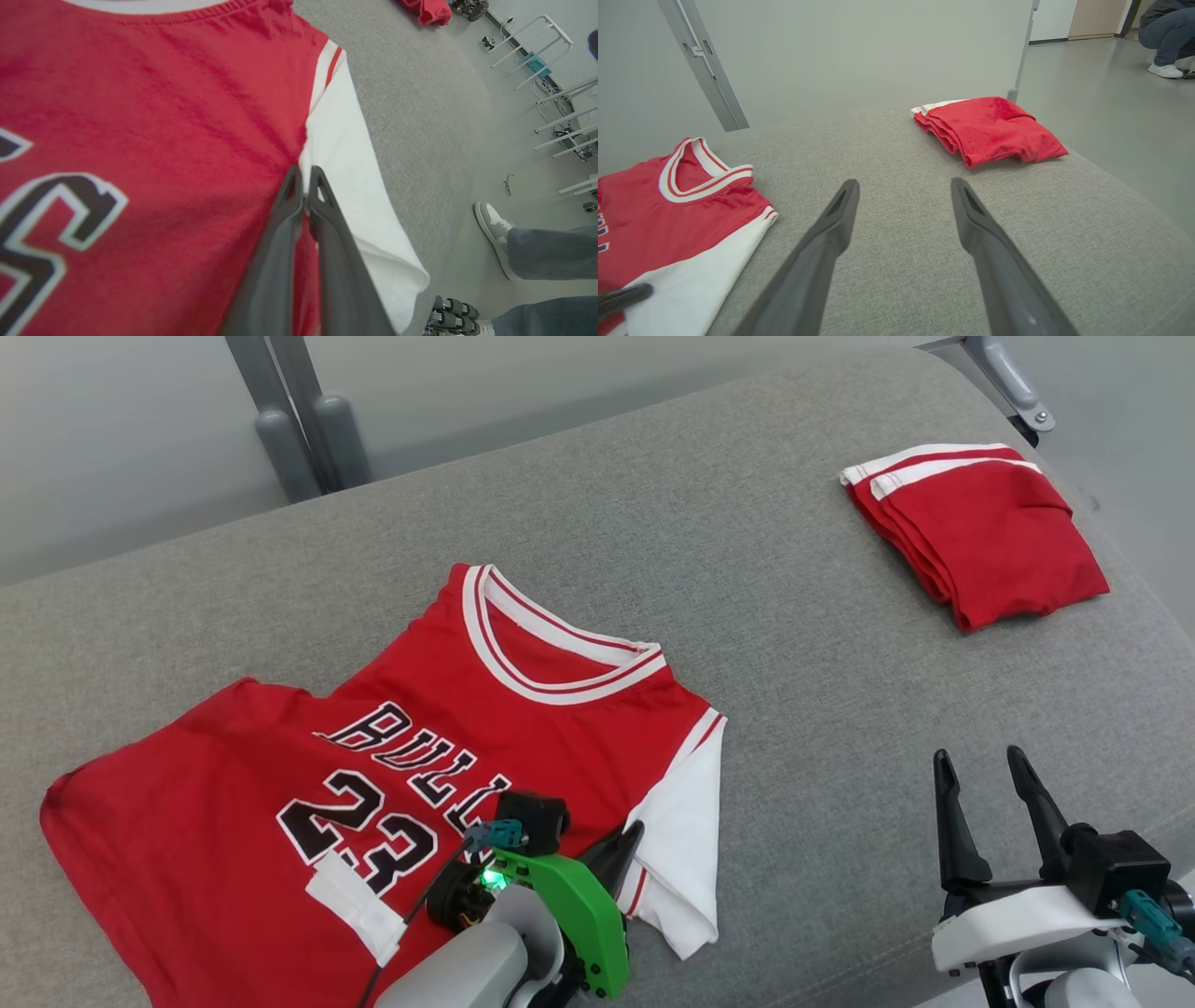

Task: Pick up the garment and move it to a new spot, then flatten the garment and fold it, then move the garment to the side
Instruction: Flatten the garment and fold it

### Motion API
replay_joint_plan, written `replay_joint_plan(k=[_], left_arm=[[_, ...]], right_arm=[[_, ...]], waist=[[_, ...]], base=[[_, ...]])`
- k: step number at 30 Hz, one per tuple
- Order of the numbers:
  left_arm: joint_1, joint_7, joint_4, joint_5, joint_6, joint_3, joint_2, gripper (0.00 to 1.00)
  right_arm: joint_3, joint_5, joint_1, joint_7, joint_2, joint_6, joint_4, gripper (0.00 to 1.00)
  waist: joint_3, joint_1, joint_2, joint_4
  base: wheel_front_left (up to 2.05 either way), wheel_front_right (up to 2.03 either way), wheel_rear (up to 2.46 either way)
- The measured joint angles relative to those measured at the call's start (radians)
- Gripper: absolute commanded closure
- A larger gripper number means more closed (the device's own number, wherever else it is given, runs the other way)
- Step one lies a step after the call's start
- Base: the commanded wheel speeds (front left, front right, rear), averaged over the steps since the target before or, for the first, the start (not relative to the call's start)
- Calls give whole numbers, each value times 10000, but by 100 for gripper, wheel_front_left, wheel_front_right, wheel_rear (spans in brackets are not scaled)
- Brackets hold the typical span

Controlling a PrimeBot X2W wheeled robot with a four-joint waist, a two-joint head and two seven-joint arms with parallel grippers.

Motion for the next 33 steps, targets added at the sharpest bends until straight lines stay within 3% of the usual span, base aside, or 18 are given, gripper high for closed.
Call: replay_joint_plan(k=[8,12,15,17,19,21,22,33], left_arm=[[-300,-257,19,-38,161,-382,2,100],[-373,-313,-36,-36,249,-579,2,64],[-401,-313,-75,-98,290,-688,4,56],[-412,-320,-88,-109,336,-746,2,38],[-417,-334,-117,-142,372,-798,4,29],[-425,-353,-153,-178,403,-848,4,13],[-431,-389,-153,-186,414,-867,4,0],[-579,-564,-153,-267,533,-986,-2,0]], right_arm=[[-56,104,3,0,2,0,69,0],[-82,117,21,0,0,0,90,0],[-81,130,21,-2,0,0,123,0],[-73,155,21,-2,0,0,136,0],[-63,201,20,0,2,0,146,0],[-59,203,19,-2,0,0,159,0],[-61,205,18,0,2,0,165,0],[-86,276,12,-2,0,0,221,0]], waist=[[-6,0,0,-3],[-36,0,0,32],[-50,0,0,50],[-48,0,0,47],[-46,0,0,41],[-24,0,0,34],[-15,0,0,31],[4,0,0,47]], base=[[0,0,0],[0,0,0],[0,0,0],[0,0,0],[0,0,0],[0,0,0],[0,0,0],[0,0,0]])
